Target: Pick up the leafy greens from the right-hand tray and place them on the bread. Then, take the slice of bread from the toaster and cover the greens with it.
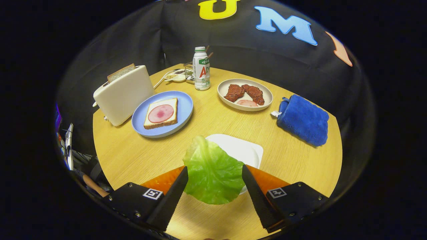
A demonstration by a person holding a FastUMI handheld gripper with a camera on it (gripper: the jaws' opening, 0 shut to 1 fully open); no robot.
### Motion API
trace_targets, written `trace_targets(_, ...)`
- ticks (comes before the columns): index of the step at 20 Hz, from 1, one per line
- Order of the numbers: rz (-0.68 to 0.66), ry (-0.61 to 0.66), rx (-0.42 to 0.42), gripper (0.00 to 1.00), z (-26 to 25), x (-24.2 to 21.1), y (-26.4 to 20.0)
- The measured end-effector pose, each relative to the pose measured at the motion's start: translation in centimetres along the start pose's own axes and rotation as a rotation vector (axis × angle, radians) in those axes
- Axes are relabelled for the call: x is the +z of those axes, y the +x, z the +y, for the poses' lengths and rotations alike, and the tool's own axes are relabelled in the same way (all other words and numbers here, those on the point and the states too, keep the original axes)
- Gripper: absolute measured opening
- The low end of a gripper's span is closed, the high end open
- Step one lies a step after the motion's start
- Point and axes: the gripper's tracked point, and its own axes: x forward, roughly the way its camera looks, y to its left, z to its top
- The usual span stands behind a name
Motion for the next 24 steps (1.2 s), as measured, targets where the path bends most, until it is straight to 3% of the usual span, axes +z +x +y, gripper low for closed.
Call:
trace_targets(8,0.126,-0.016,-0.025,0.99,-0.4,-0.5,3.1)
trace_targets(11,0.23,0.006,-0.006,0.98,-1.1,-2.6,4.8)
trace_targets(12,0.204,0.007,-0.004,0.98,-1.3,-1.7,4.2)
trace_targets(15,0.238,-0.011,0.001,0.58,-2.0,-2.0,4.9)
trace_targets(16,0.189,0.031,-0.037,0.58,-2.6,-1.4,5.1)
trace_targets(17,0.193,0.043,-0.04,0.01,-2.5,-1.2,4.9)
trace_targets(24,0.042,0.123,-0.059,0.01,-2.8,2.8,0.5)
